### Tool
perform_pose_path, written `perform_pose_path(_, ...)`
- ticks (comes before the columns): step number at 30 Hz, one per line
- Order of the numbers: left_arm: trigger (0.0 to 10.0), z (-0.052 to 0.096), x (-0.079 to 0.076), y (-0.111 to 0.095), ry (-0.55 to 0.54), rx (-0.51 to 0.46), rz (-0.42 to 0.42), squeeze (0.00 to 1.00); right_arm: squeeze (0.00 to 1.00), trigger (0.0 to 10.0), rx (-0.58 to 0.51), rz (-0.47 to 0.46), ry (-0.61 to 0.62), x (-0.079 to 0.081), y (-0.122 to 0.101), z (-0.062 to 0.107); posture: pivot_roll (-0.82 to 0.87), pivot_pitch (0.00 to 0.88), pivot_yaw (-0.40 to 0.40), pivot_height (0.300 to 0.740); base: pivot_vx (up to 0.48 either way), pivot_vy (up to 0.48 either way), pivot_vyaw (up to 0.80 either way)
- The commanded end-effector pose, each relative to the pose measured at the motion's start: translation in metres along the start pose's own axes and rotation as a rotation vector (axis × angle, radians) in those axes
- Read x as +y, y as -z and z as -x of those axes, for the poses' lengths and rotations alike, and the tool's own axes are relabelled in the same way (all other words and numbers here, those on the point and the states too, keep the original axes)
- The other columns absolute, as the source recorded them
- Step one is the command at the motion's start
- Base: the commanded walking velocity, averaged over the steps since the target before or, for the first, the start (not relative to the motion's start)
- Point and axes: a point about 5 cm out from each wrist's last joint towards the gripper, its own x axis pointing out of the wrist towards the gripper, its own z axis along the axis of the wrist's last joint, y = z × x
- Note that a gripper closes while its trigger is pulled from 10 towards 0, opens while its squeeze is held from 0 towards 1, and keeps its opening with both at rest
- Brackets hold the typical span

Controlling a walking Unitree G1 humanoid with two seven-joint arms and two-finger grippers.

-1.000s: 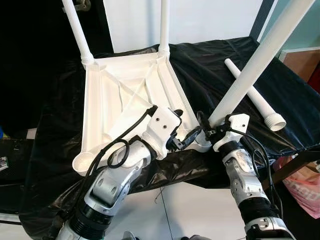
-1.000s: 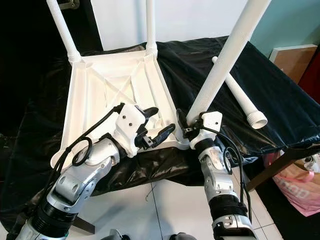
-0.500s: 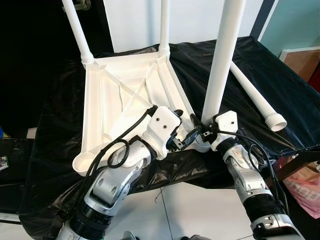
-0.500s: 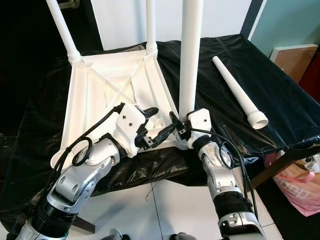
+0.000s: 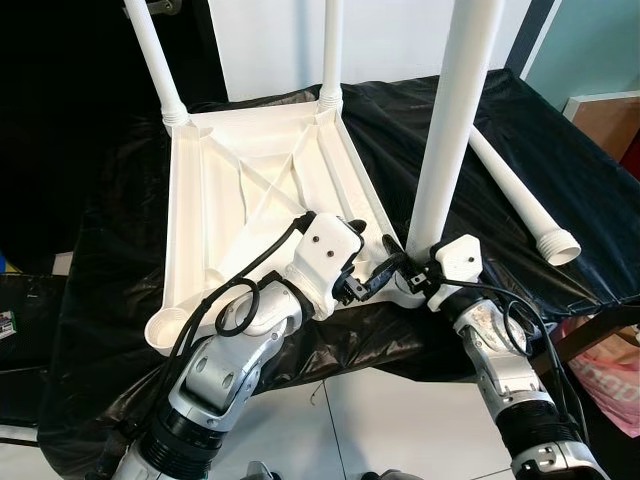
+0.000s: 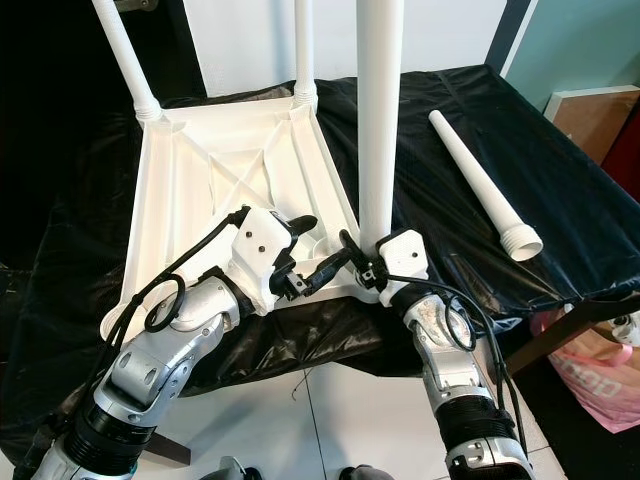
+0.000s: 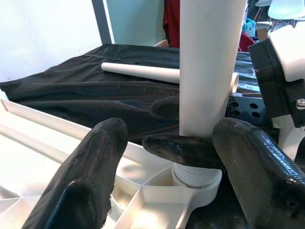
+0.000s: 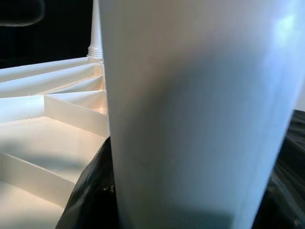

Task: Building children table

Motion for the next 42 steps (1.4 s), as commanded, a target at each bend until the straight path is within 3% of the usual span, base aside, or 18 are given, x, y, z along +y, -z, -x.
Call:
perform_pose_path(1, 10.0, -0.001, -0.006, -0.002, 0.066, -0.001, -0.006, 0.0, 0.0, 10.0, 0.16, -0.043, -0.066, 0.016, 0.031, 0.02, 0.06, 0.093, 0.004, 0.74, 0.0, 0.0, 0.0)
perform_pose_path(10, 10.0, -0.002, -0.007, -0.002, 0.07, -0.002, -0.005, 0.0, 0.0, 10.0, 0.162, -0.042, -0.079, 0.015, 0.032, 0.023, 0.06, 0.09, 0.001, 0.74, 0.0, 0.0, 0.0)
perform_pose_path(13, 10.0, -0.002, -0.007, -0.002, 0.069, -0.003, -0.004, 0.0, 0.0, 10.0, 0.203, -0.171, -0.025, 0.013, 0.038, 0.023, 0.06, 0.089, -0.008, 0.74, 0.0, 0.0, 0.0)
perform_pose_path(15, 10.0, -0.002, -0.007, -0.002, 0.069, -0.003, -0.004, 0.0, 0.0, 10.0, 0.203, -0.171, -0.025, 0.013, 0.038, 0.023, 0.06, 0.089, -0.008, 0.74, 0.0, 0.0, 0.0)
perform_pose_path(20, 10.0, -0.002, -0.007, -0.001, 0.064, -0.002, -0.004, 0.0, 0.0, 10.0, 0.25, -0.28, 0.006, 0.015, 0.043, 0.023, 0.06, 0.09, -0.013, 0.74, 0.0, 0.0, 0.0)
perform_pose_path(42, 10.0, -0.001, -0.008, -0.002, 0.06, -0.003, 0.001, 0.0, 0.0, 10.0, 0.369, -0.396, 0.105, 0.019, 0.054, 0.032, 0.05, 0.106, -0.019, 0.74, 0.0, 0.0, 0.0)
